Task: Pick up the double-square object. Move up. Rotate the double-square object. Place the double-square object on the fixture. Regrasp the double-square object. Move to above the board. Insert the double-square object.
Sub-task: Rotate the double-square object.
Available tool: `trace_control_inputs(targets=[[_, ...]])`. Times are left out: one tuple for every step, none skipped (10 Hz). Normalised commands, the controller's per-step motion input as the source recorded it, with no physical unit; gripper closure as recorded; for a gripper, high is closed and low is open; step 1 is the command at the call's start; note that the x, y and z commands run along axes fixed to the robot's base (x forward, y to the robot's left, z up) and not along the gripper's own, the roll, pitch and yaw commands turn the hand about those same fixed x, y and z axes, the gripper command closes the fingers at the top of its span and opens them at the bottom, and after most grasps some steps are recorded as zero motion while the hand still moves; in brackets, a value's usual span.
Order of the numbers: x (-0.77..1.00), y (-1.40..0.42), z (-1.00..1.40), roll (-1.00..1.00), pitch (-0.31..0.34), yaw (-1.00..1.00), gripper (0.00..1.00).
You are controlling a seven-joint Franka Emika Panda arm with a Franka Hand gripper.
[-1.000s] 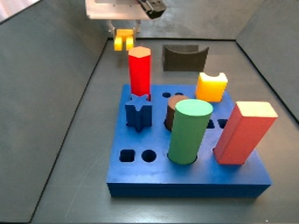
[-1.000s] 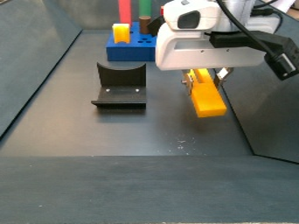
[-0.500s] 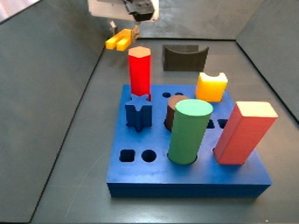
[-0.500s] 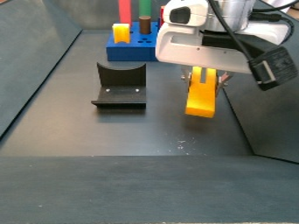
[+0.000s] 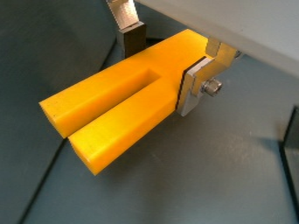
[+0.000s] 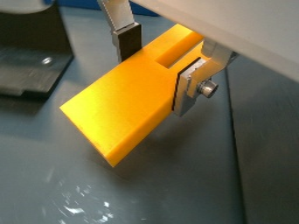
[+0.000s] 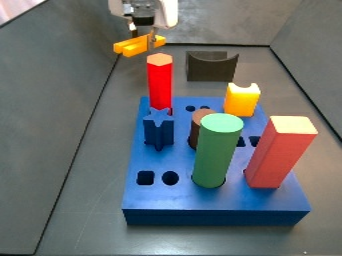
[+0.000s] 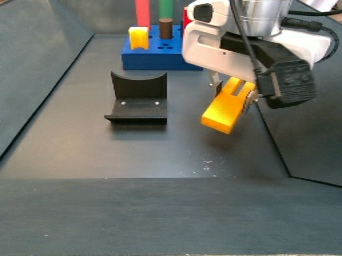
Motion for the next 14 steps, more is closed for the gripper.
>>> trace_control_inputs(targets=[[0.01, 0.02, 0.0, 0.0, 0.0, -1.0, 1.0], [0.01, 0.02, 0.0, 0.0, 0.0, -1.0, 1.0], [0.01, 0.02, 0.0, 0.0, 0.0, -1.0, 1.0], [0.01, 0.02, 0.0, 0.0, 0.0, -1.0, 1.0], [0.01, 0.02, 0.0, 0.0, 0.0, -1.0, 1.0], [0.01, 0.02, 0.0, 0.0, 0.0, -1.0, 1.0], [0.01, 0.02, 0.0, 0.0, 0.0, -1.0, 1.0], [0.01, 0.02, 0.0, 0.0, 0.0, -1.0, 1.0], [0.01, 0.02, 0.0, 0.0, 0.0, -1.0, 1.0], [0.01, 0.02, 0.0, 0.0, 0.0, -1.0, 1.0], [0.01, 0.02, 0.0, 0.0, 0.0, -1.0, 1.0], [0.01, 0.02, 0.0, 0.0, 0.0, -1.0, 1.0], [0.01, 0.02, 0.0, 0.0, 0.0, -1.0, 1.0], [0.01, 0.02, 0.0, 0.0, 0.0, -1.0, 1.0]])
